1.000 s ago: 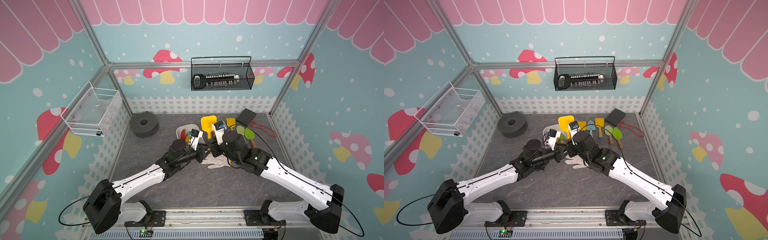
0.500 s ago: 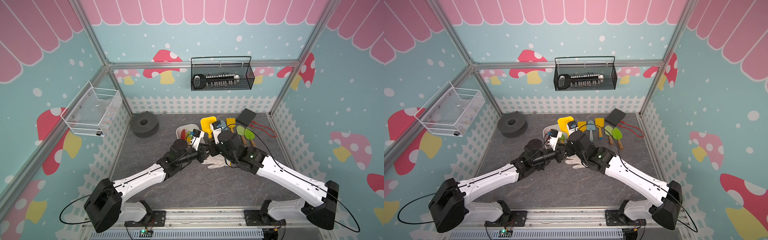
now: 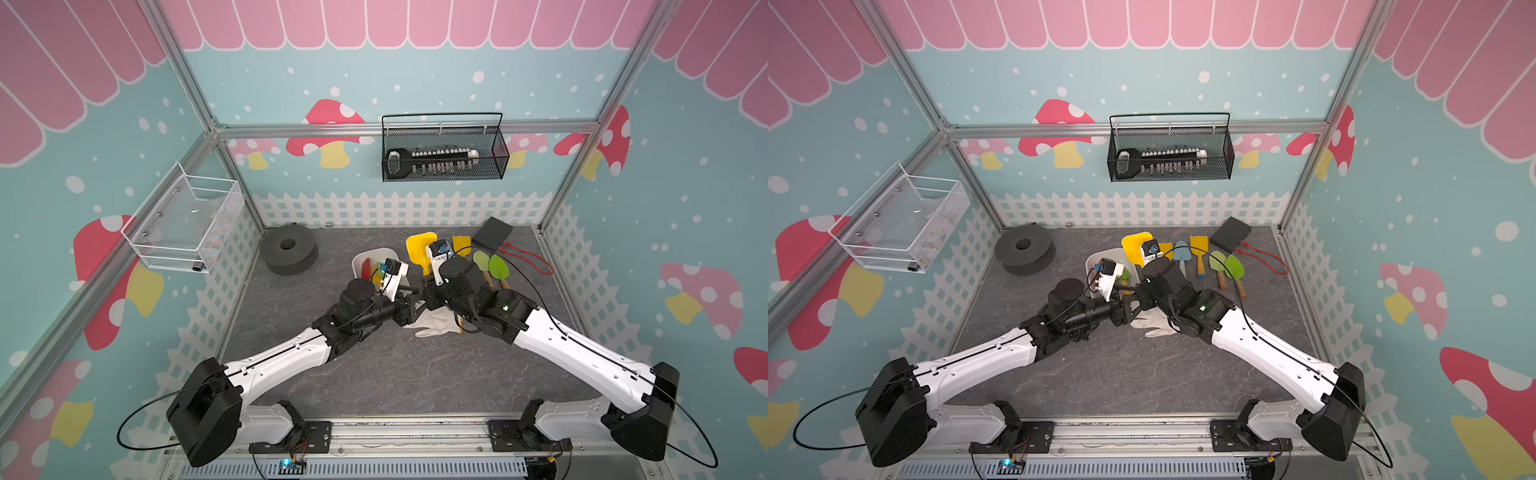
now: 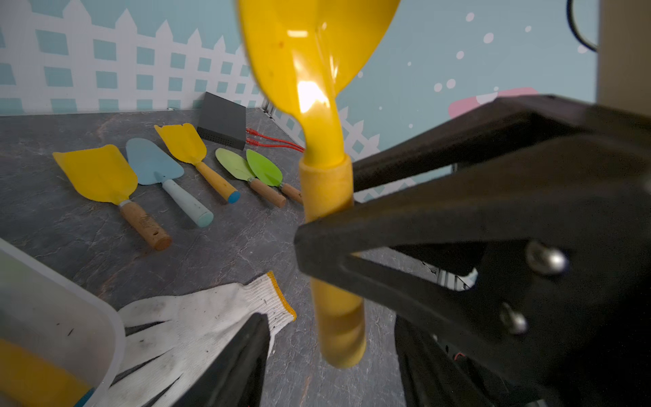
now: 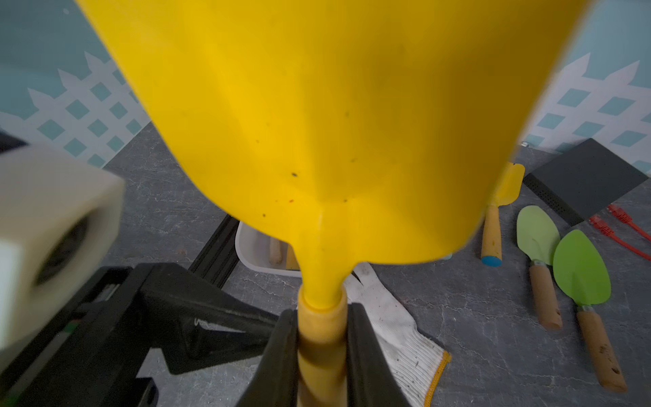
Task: Take the shovel out of the storage box
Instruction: Pick up the shovel from the storage box, then place the shovel at the center of the board.
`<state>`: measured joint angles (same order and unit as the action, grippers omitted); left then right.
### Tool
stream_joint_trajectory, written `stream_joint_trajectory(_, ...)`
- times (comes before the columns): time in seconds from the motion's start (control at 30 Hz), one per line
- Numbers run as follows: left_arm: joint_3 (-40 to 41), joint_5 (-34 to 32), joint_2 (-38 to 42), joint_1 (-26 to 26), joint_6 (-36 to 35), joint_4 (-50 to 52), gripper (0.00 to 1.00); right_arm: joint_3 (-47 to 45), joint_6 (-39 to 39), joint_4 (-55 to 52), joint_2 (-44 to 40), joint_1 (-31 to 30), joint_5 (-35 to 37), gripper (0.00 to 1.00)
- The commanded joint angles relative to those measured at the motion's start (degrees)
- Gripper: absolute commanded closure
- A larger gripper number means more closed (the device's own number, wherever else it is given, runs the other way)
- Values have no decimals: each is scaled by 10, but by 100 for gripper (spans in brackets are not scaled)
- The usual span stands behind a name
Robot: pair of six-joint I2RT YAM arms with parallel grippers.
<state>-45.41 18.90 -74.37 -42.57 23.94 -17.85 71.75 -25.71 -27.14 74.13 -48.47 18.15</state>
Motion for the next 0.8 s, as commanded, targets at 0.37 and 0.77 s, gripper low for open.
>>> stream_joint_trajectory(0.37,30,-189,49,2,-67,134,38,-96,14,-82,-21,142,-176,89)
stream_joint_trajectory(0.77,6,-238,54,6,-100,205,39,-144,40,-92,52,239,-287,89)
